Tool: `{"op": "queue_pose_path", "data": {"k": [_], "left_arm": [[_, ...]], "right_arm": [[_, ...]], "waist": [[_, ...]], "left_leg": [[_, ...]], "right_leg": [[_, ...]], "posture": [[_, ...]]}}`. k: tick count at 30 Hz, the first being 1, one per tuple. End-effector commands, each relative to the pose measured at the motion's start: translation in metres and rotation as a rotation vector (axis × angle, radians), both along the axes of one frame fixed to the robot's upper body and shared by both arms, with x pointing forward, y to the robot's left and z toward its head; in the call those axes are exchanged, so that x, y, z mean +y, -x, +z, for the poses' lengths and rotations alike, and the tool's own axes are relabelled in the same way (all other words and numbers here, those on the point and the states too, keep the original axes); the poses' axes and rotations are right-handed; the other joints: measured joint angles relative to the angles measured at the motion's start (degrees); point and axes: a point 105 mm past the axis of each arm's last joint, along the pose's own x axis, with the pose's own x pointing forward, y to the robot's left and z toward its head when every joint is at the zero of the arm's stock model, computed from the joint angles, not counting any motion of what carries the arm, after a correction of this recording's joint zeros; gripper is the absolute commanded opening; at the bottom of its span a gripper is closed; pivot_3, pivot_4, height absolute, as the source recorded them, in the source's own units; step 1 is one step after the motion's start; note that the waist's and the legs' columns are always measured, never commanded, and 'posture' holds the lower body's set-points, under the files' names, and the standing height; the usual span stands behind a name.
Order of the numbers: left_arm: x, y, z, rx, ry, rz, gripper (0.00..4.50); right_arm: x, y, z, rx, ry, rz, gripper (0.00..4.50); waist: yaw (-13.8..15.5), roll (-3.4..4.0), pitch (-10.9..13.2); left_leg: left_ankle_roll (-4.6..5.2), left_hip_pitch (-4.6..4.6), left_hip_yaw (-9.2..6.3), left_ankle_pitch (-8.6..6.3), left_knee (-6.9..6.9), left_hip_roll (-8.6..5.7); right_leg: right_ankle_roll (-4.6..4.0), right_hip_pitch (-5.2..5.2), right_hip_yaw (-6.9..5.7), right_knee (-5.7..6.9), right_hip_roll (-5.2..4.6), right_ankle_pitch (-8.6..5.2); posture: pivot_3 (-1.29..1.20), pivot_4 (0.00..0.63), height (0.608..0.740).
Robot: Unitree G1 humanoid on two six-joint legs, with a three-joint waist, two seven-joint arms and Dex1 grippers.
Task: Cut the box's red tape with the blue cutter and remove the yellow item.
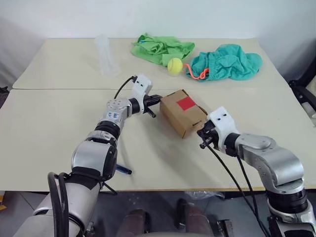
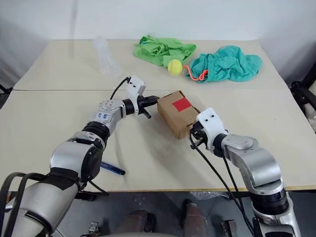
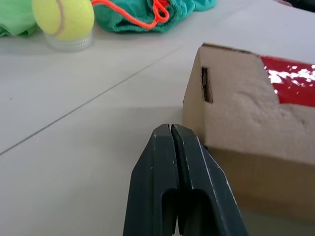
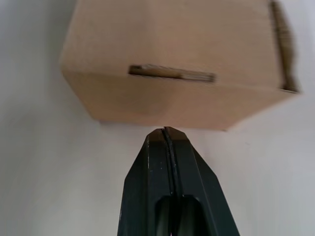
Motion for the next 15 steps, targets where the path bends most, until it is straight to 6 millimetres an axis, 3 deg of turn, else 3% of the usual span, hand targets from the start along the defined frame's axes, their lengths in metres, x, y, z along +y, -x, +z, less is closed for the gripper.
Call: {"op": "queue_pose_path", "data": {"k": [1,15], "left_arm": [[-0.010,0.004,0.009,-0.015,-0.022,-0.076,0.05],[-0.019,0.037,0.002,0.112,-0.085,-0.412,0.05]], "right_arm": [[0.004,-0.003,0.013,-0.063,0.000,0.012,0.00],[0.011,0.029,0.019,0.003,0.017,0.118,0.00]], "waist": [[-0.01,0.00,0.00],[-0.03,0.00,0.00]], "left_leg": [[0.00,-0.01,-0.01,0.00,0.00,0.00],[0.02,-0.07,-0.01,-0.01,-0.01,0.02]], "right_leg": [[0.00,0.00,-0.02,-0.01,0.00,0.00],[0.00,-0.02,-0.05,-0.06,0.01,0.00]], "posture": [[0.00,0.150,0.740],[0.00,0.150,0.740]]}}
